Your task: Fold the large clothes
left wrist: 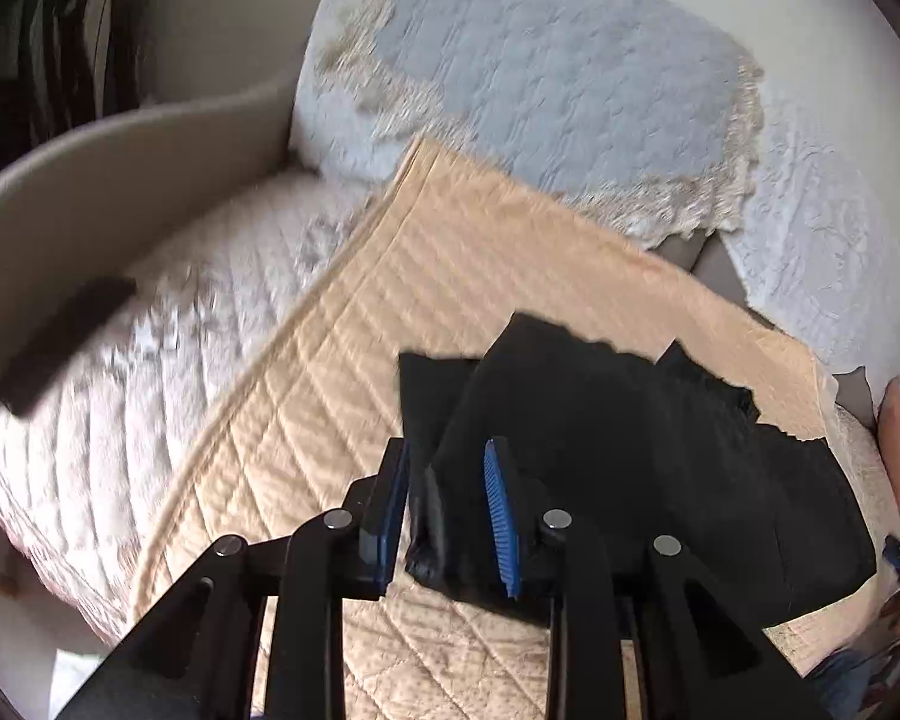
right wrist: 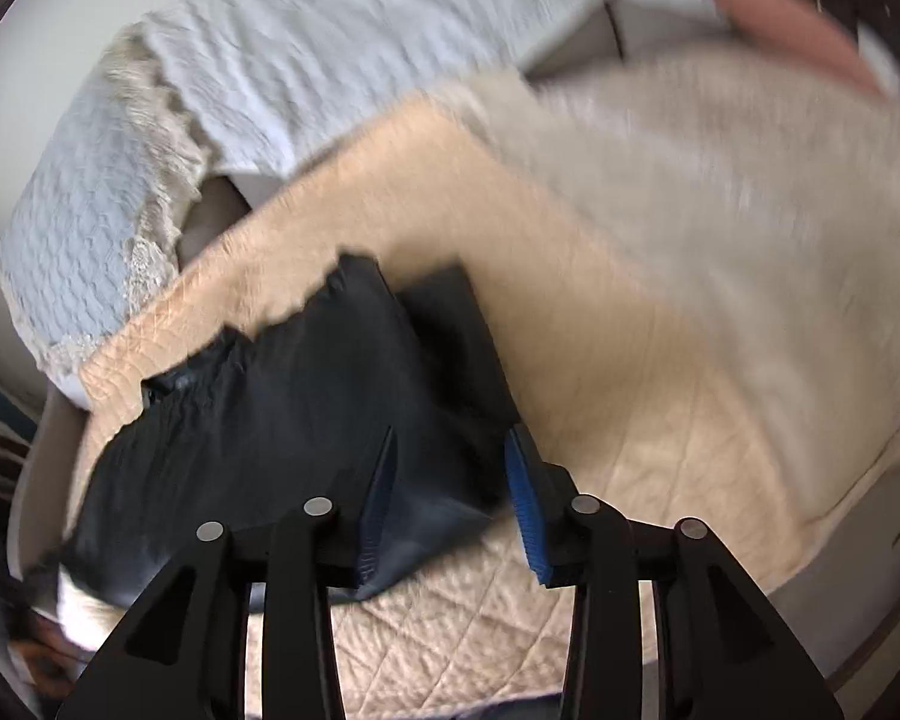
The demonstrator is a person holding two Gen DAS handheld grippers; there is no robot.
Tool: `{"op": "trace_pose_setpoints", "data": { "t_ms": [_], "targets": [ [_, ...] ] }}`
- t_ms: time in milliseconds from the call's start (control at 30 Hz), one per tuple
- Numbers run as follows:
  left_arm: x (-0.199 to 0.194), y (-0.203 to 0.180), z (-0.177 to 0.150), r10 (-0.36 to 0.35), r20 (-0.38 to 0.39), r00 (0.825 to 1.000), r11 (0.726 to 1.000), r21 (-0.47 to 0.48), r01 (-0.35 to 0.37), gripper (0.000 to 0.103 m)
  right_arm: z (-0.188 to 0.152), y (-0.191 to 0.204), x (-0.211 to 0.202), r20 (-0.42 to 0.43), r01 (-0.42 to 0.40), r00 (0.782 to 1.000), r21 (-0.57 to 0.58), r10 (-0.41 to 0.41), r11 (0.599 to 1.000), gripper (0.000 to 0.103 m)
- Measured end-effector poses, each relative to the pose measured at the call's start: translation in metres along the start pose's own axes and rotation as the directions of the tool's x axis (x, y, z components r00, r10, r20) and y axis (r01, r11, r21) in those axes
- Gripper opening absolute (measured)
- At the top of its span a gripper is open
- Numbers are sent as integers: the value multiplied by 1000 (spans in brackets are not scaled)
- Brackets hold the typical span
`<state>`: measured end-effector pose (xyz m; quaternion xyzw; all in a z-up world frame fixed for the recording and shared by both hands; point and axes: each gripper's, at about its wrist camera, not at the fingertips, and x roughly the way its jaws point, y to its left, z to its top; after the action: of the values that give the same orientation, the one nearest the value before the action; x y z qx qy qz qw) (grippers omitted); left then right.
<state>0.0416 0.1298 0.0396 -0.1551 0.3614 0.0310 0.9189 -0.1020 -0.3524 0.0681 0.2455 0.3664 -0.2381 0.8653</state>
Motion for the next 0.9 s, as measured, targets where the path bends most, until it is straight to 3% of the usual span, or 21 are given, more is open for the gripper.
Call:
{"op": "trace_pose_setpoints", "data": {
  "t_ms": [67,133,200,300,333,367,400,467,533,633,700,767,800,867,900],
  "targets": [
    [1,-19,3,-93,21,995,994,56,92,37,-1,20,11,-3,-127,992,-49,127,991,40],
    [17,-45,0,-180,17,984,977,117,177,38,-10,46,41,-85,-245,968,-118,236,962,40],
    [40,-66,-7,-237,-13,971,958,165,236,38,-20,63,76,-156,-293,951,-175,267,940,40],
    [89,-77,-19,-129,-54,990,964,229,138,38,-21,48,115,-177,-261,957,-173,231,950,34],
    [106,-70,-22,-100,-83,992,969,218,116,35,-17,37,119,-169,-265,955,-114,244,957,17],
    [119,-60,-24,-96,-111,989,978,172,114,22,-12,26,122,-148,-266,956,-65,254,962,9],
    [121,-52,-21,-116,-118,986,984,122,130,17,-7,19,122,-120,-244,964,-51,237,968,8],
    [113,-48,-17,-128,-91,988,985,102,137,17,-5,22,121,-126,-228,968,-69,218,971,7],
    [106,-53,-18,-97,-113,989,985,131,111,17,-5,37,116,-142,-190,975,-124,172,974,11],
    [87,-66,-11,-120,-108,987,978,159,137,19,1,61,103,-124,-257,964,-197,236,946,12],
    [80,-86,0,-168,-75,983,963,202,180,35,9,79,112,-131,-290,955,-224,266,930,15],
    [89,-106,11,-193,-49,980,950,243,199,44,14,84,131,-150,-297,952,-238,267,925,17],
    [99,-114,16,-191,-53,980,946,254,199,44,18,84,146,-172,-276,956,-240,239,931,17],
    [124,-118,22,-147,-64,987,949,271,159,44,26,69,166,-198,-264,954,-203,225,943,17],
    [140,-114,23,-76,-62,995,953,289,91,43,31,58,174,-192,-257,956,-176,223,950,14]
  ]
}}
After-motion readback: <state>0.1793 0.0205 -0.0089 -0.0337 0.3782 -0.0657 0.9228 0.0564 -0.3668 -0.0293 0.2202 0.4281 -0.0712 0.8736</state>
